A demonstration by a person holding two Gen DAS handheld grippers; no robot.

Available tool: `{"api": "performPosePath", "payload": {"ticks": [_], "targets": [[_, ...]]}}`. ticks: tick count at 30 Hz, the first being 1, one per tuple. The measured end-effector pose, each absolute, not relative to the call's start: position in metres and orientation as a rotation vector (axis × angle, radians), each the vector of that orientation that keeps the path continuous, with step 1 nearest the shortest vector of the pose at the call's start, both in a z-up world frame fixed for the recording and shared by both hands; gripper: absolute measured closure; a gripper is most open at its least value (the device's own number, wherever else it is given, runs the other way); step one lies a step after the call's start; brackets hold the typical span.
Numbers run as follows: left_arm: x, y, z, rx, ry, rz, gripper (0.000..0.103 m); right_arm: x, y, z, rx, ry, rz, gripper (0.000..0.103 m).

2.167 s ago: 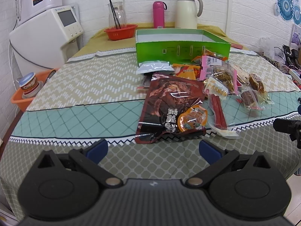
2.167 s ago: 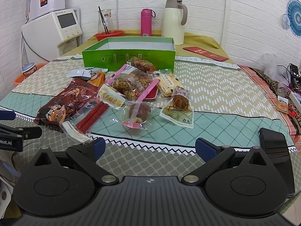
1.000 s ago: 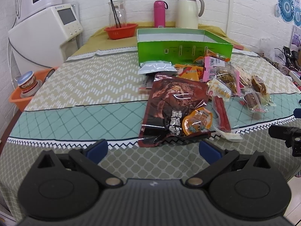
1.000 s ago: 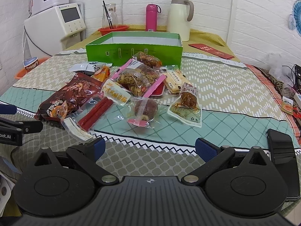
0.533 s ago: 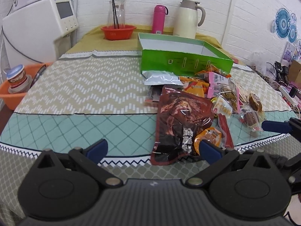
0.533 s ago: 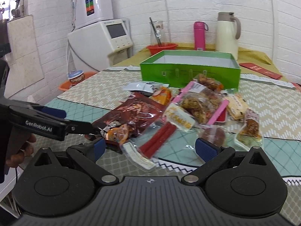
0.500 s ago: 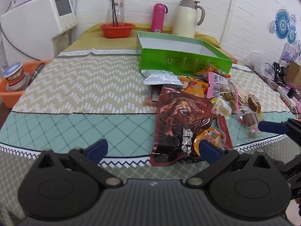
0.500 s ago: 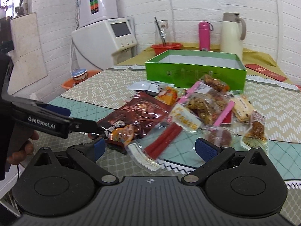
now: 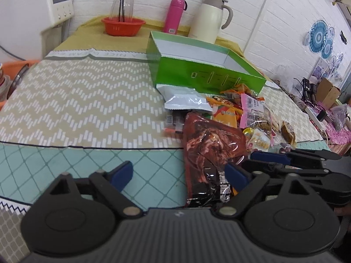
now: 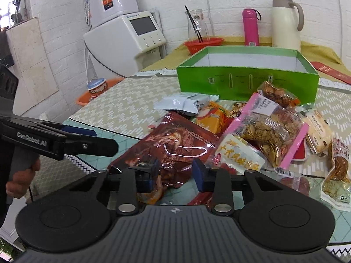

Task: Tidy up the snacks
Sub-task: 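Grasp the brown jerky bag with the left gripper, then lift the brown jerky bag with the left gripper toward the green box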

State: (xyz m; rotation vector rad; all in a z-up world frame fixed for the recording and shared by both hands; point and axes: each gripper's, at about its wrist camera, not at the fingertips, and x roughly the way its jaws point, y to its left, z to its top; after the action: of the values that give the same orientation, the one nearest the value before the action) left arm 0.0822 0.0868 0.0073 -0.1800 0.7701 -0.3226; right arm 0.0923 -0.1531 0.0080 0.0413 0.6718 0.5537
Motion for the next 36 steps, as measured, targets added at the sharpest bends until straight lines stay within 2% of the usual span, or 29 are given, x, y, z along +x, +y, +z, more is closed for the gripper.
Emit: {"api": "performPosePath", "payload": {"ticks": [1, 2, 3, 6, 8, 10, 11, 12, 13, 14, 15, 18, 28, 36], "targets": [[0.086, 0.087, 0.004, -0.189, 0.798, -0.337, 0.052, 0.095, -0.157, 0.005, 0.052, 0.69, 0.537, 0.052], [0.091, 0.087, -0.001, -0.203, 0.826, -0.355, 0.055, 0.097, -0.16, 0.002, 0.065, 0.701, 0.528, 0.053], [0.094, 0.086, -0.005, -0.217, 0.841, -0.367, 0.055, 0.098, -0.163, 0.001, 0.087, 0.703, 0.533, 0.056], [0.1, 0.081, -0.006, -0.209, 0.827, -0.377, 0.053, 0.105, -0.165, 0.0, 0.15, 0.73, 0.555, 0.056], [0.104, 0.077, -0.007, -0.215, 0.821, -0.38, 0.051, 0.108, -0.163, 0.0, 0.184, 0.743, 0.58, 0.048], [0.106, 0.073, -0.007, -0.183, 0.812, -0.38, 0.052, 0.11, -0.158, -0.001, 0.18, 0.742, 0.578, 0.047], [0.107, 0.072, -0.007, -0.175, 0.809, -0.379, 0.059, 0.113, -0.157, -0.002, 0.191, 0.737, 0.583, 0.049], [0.108, 0.072, -0.007, -0.189, 0.81, -0.4, 0.07, 0.116, -0.157, -0.004, 0.218, 0.745, 0.594, 0.054], [0.109, 0.071, -0.005, -0.192, 0.813, -0.393, 0.07, 0.119, -0.16, -0.005, 0.247, 0.756, 0.597, 0.057], [0.108, 0.07, -0.004, -0.184, 0.81, -0.386, 0.073, 0.119, -0.16, -0.004, 0.244, 0.75, 0.587, 0.064], [0.107, 0.069, -0.002, -0.182, 0.798, -0.383, 0.08, 0.116, -0.157, -0.001, 0.213, 0.737, 0.566, 0.078], [0.105, 0.071, 0.002, -0.215, 0.779, -0.373, 0.085, 0.108, -0.155, 0.008, 0.174, 0.68, 0.553, 0.079], [0.106, 0.067, 0.048, -0.251, 0.609, -0.372, 0.086, 0.097, -0.158, 0.054, 0.037, 0.425, 0.55, 0.081], [0.118, 0.059, 0.067, -0.238, 0.557, -0.377, 0.086, 0.117, -0.166, 0.06, 0.044, 0.416, 0.507, 0.081]]}}
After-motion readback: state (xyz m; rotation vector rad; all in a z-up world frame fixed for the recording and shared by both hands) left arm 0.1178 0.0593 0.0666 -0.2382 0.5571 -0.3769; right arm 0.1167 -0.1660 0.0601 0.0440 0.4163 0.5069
